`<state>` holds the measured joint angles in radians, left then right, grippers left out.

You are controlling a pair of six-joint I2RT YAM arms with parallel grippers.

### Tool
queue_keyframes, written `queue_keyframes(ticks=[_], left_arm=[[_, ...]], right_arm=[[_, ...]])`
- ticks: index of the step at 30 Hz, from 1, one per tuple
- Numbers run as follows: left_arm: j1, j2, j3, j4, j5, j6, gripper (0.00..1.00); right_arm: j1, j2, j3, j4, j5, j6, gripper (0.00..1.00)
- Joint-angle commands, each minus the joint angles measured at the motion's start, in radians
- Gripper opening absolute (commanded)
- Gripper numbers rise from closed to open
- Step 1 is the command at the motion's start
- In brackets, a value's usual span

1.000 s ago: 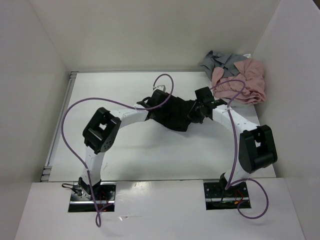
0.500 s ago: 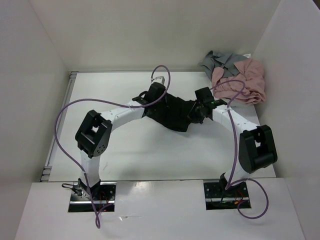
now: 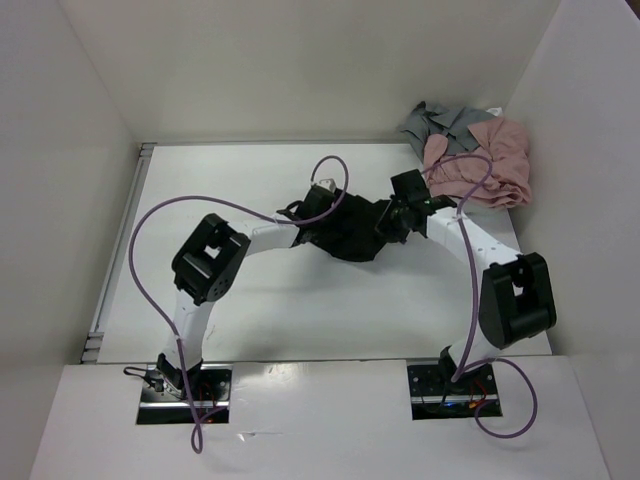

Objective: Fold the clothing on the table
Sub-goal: Fold the skirt

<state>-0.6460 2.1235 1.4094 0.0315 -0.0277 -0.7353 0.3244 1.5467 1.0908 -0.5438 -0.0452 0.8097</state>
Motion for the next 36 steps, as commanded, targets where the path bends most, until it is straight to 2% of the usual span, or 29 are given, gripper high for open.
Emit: queue_keyframes(ticks=[1, 4, 9, 12, 19, 24, 32, 36], left_arm=[[-0.021, 0.010, -0.016, 0.050, 0.034, -0.016, 0.00], [-0.021, 0.010, -0.046, 0.061, 0.048, -0.029, 0.00], [-0.021, -0.011, -0.087, 0.081, 0.070, -0.050, 0.00], [-0.021, -0.057, -0.150, 0.129, 0.095, -0.078, 0.00], [-0.021, -0.187, -0.208, 0.091, 0.068, -0.078, 0.00], [-0.021, -0.243, -0.237, 0.051, 0.009, -0.078, 0.00], [0.019, -0.332, -0.218, -0.071, -0.101, -0.067, 0.00], [0.029, -0.454, -0.208, -0.165, -0.256, -0.036, 0.00]], right_arm=[[0.008, -0.040, 0.098, -0.013, -0.012, -0.026, 0.00], [0.030, 0.010, 0.176, -0.022, -0.041, -0.035, 0.00], [0.090, 0.186, 0.369, -0.031, -0.073, -0.035, 0.00], [0.113, 0.300, 0.466, -0.031, -0.120, -0.035, 0.00], [0.159, 0.476, 0.619, -0.022, -0.199, -0.053, 0.00], [0.171, 0.510, 0.629, -0.012, -0.219, -0.053, 0.00], [0.171, 0.438, 0.552, 0.010, -0.231, -0.063, 0.00], [0.180, 0.451, 0.552, 0.010, -0.242, -0.072, 0.00]])
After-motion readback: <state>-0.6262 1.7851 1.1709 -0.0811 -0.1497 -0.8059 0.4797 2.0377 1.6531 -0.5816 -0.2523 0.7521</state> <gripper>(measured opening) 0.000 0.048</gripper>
